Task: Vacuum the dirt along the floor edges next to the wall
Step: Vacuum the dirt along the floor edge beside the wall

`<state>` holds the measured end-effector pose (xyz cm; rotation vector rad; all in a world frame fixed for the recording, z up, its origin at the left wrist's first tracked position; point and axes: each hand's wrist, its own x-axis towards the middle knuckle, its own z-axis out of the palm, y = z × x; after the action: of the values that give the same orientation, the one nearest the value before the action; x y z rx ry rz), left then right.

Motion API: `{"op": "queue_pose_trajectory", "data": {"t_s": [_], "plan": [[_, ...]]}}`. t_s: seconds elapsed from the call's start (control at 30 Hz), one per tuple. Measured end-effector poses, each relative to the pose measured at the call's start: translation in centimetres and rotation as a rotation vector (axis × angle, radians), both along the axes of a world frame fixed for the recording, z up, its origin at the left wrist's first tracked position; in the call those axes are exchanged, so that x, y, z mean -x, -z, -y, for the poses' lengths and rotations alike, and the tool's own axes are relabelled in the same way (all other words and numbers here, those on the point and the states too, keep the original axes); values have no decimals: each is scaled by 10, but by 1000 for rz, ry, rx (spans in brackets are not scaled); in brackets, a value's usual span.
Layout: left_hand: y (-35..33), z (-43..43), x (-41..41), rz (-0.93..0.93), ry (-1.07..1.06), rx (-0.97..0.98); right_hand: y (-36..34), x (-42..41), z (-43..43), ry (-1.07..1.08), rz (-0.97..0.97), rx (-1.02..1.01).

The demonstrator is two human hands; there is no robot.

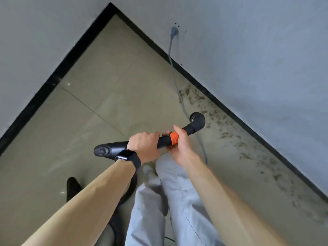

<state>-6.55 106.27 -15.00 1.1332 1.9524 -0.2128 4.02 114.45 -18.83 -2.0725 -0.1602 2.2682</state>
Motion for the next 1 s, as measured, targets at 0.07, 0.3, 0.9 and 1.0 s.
{"op": "queue_pose_trajectory", "data": {"t_s": [0.07,0.3,0.9,1.0], "plan": [[-20,15,-12,31,-54,-21,-25,-9,7,-49,51,-72],[-76,103,-53,84,-236,-214,-125,-41,22,-279,134,-545],[-190,291,-162,-97,-1207,-399,-275,15,231,-1133,-457,-778],[-202,330,-185,-192,-1309,-292,-283,2,275,-1388,-571,-905]]}}
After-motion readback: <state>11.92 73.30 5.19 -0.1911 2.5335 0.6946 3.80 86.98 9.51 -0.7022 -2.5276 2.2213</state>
